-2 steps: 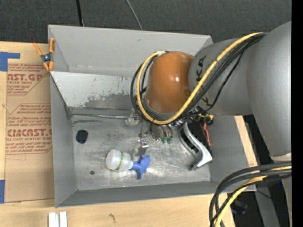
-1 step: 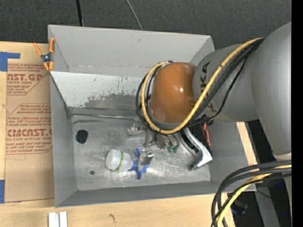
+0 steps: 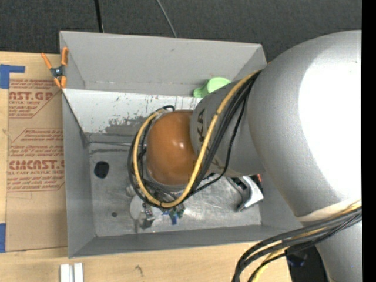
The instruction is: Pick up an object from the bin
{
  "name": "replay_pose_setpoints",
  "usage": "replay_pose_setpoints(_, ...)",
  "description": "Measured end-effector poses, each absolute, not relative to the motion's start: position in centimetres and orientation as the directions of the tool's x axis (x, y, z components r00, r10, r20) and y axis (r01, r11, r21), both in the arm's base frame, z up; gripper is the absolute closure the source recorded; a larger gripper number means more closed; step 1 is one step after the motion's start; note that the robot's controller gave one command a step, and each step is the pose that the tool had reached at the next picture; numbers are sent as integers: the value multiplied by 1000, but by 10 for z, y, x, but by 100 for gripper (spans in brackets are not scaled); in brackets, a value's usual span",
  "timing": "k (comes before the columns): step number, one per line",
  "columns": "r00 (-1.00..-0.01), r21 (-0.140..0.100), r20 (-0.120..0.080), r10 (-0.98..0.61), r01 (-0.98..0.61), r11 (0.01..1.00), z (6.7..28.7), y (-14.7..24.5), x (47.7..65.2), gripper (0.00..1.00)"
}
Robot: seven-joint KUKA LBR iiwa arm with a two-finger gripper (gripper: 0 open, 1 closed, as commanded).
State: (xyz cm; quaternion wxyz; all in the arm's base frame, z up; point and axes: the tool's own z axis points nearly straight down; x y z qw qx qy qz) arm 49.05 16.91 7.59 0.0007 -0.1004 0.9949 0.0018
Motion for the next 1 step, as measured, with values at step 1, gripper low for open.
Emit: replay_pose_setpoints(1, -980, 4, -2, -200, -200, 980, 76, 169, 491, 100)
